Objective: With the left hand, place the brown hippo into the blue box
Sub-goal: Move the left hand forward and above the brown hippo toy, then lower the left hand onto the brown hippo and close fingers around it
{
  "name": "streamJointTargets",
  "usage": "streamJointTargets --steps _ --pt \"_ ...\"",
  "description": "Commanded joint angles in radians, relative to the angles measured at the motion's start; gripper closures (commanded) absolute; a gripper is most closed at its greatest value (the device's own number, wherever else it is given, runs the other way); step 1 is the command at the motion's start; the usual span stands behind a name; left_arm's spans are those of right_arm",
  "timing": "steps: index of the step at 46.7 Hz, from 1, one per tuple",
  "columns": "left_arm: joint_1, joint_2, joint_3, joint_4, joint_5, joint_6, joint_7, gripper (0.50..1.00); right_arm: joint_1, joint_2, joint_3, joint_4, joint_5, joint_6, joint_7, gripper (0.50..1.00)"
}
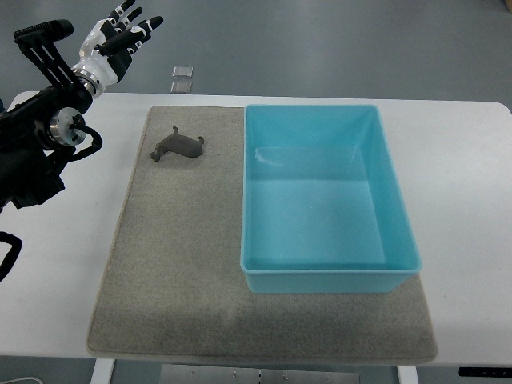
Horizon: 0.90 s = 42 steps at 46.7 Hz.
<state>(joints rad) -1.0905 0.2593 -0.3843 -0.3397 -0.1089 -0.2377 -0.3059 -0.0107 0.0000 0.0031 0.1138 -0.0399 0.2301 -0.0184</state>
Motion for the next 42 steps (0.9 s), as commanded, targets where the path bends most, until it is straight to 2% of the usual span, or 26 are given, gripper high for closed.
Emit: streamJointTargets --steps 1,6,18,31,42 --pt "-0.003 0.041 0.059 -0.07 0.002 0.0 0.002 0.504 0.0 0.0 0.0 0.0 0.0 0.0 0.0 0.564" --pt "-0.014 0.093 0.168 -0.145 0.002 0.001 0.002 0.504 0.0 0.0 0.0 0.0 0.0 0.0 0.0 0.564" --pt "-0.062 0.121 0.348 -0.157 0.023 -0.011 0.004 0.506 0.0 0.0 0.0 0.0 0.0 0.0 0.0 0.564" --pt "-0.075 0.121 0.337 -0.189 0.466 -0.015 0.004 0.506 0.0 0.0 0.0 0.0 0.0 0.0 0.0 0.564" --pt "-0.077 0.12 0.341 -0.223 0.675 -0.031 0.004 0.506 0.0 0.0 0.0 0.0 0.0 0.0 0.0 0.564"
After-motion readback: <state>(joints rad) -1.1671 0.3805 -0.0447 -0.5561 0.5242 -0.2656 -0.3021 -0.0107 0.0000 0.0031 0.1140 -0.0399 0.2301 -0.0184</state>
